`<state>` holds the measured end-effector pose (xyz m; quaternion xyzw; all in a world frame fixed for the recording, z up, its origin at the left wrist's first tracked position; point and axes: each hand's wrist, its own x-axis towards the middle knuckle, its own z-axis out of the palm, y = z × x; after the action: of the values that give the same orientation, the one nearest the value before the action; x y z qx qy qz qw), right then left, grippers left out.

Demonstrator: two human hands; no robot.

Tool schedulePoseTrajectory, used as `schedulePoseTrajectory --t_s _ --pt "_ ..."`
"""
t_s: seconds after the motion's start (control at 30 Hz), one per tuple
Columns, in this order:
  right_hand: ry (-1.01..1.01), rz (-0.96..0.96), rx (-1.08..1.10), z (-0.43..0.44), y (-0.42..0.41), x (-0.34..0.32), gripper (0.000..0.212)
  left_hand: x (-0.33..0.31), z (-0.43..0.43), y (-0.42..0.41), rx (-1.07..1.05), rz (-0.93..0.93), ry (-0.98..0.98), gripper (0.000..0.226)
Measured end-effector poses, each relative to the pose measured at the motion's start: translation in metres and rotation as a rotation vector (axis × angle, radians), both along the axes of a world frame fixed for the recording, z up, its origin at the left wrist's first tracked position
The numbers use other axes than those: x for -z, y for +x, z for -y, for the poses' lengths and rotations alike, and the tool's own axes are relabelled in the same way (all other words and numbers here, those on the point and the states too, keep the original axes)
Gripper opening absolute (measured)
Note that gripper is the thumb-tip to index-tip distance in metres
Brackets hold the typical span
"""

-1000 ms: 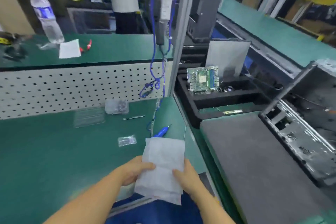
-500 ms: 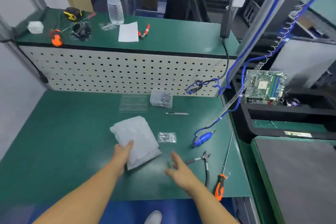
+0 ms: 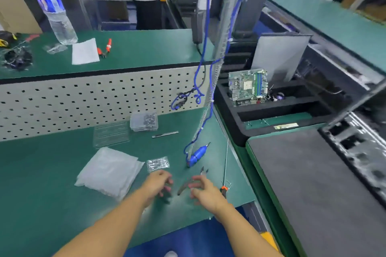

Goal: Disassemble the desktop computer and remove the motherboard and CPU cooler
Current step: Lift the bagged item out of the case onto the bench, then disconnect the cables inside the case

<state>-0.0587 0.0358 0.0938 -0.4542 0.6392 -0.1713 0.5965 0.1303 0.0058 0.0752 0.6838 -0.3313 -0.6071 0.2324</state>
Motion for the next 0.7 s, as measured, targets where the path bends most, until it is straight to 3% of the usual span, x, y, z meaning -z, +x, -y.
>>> schedulePoseTrajectory --t_s 0.4,0.53,0.7 --pt "-0.100 0.072 0.588 -0.086 -0.183 -0.047 0.024 -0.030 -0.005 -0.214 0.653 -0.094 -0.110 0.012" --pt "-0.158 0.033 0.754 -0.139 -0.243 -0.063 0.021 -0.046 -0.030 -0.295 0.715 -0.186 -0.100 0.006" --pt "-0.258 -0.110 0.917 -0.216 -0.313 -0.089 0.025 -0.073 -0.075 -0.395 0.797 -0.330 -0.155 0.017"
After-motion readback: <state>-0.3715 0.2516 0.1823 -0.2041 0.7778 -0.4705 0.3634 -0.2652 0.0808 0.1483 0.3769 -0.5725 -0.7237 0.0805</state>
